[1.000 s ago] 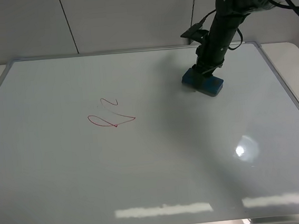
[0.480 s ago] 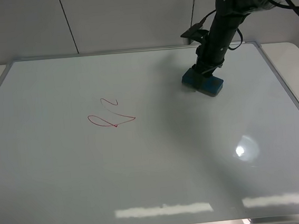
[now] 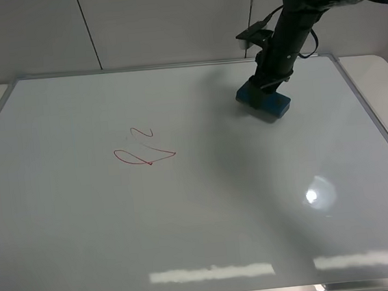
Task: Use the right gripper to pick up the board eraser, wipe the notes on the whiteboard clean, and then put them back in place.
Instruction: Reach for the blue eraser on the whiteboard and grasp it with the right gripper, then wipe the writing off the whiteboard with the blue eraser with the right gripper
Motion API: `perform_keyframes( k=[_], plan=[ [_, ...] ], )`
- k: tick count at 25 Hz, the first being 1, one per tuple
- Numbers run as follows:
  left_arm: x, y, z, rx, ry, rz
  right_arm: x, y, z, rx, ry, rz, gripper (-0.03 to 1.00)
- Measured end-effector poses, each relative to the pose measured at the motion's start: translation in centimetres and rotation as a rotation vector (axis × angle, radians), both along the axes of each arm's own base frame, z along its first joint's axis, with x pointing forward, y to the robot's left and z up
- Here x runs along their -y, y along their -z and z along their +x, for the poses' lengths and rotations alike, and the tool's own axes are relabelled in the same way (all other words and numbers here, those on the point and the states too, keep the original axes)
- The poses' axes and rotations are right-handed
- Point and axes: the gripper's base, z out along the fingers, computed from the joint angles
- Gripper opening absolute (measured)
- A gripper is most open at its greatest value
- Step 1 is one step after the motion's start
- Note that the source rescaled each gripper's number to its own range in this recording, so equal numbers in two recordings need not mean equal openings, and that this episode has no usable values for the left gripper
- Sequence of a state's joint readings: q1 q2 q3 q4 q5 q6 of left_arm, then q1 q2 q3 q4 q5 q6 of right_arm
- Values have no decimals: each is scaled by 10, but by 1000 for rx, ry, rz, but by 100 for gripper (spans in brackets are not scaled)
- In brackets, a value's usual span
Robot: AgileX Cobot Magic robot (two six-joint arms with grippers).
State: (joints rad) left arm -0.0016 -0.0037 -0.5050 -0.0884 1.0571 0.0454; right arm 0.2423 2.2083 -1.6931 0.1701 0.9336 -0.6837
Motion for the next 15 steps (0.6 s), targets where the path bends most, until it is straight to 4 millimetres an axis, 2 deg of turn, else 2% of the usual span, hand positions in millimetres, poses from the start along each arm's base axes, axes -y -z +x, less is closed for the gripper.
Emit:
perform_keyframes(
  k=[10, 13, 15],
  plan=[
    [0, 0, 0, 0, 0, 0, -2, -40, -9, 15, 81, 67, 2],
    [0, 0, 0, 0, 0, 0, -13, -43, -16, -17, 128, 68, 2],
    [0, 0, 0, 0, 0, 0, -28, -42, -22, -33, 140, 50, 2]
  ],
)
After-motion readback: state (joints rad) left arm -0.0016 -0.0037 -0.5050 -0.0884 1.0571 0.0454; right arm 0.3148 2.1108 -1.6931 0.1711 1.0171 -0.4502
